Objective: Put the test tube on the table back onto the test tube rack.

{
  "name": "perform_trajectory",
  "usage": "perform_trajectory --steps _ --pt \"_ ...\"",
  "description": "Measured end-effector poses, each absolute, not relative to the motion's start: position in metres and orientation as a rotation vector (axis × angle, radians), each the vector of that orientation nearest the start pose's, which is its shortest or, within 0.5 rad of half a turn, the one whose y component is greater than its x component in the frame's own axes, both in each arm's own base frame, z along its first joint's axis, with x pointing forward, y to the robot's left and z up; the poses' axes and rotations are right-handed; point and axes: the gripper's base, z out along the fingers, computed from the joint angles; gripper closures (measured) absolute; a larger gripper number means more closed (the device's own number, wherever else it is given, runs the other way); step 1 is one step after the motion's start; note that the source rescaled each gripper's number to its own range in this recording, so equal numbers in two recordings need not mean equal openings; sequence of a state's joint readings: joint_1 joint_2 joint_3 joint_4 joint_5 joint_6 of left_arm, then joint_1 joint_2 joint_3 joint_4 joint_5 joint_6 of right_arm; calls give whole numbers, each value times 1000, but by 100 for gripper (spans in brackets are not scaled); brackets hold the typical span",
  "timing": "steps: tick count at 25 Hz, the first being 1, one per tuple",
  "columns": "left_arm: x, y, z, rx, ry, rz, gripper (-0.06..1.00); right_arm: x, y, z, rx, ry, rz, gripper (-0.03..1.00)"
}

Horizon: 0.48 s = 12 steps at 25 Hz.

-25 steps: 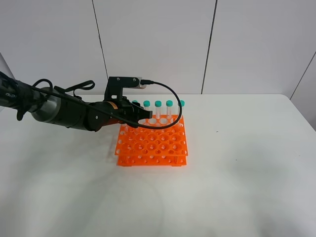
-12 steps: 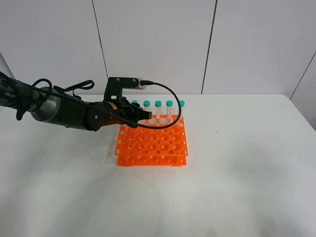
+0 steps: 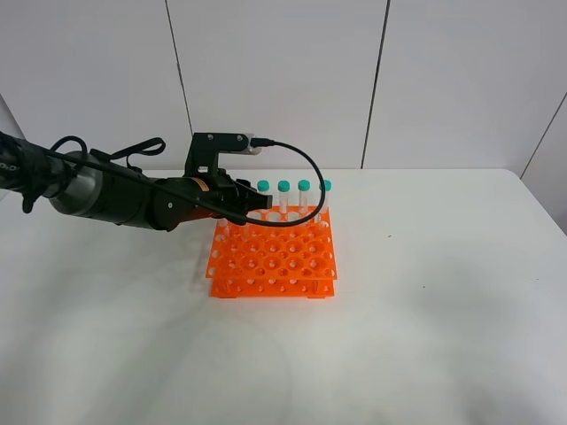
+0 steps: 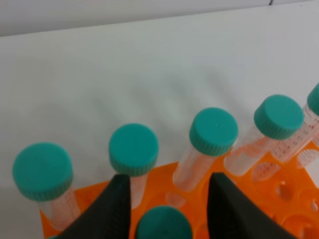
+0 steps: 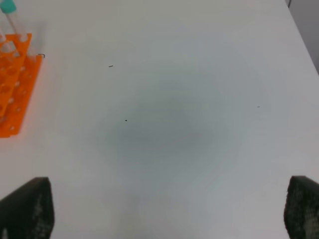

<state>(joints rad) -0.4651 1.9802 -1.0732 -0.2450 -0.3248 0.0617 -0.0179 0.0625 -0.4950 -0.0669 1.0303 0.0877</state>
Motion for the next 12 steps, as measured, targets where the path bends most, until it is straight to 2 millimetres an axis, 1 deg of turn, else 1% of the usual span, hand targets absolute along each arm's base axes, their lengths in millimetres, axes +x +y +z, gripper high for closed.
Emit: perform_trajectory --steps 3,5,12 --pt "372 -179 158 261 2083 -311 72 6 -5 278 109 2077 -38 -3" --pt "371 -178 166 260 2073 -315 72 6 -5 278 109 2077 -37 -3" --pt "365 -172 203 306 2017 -314 71 6 -5 278 109 2077 -37 -3"
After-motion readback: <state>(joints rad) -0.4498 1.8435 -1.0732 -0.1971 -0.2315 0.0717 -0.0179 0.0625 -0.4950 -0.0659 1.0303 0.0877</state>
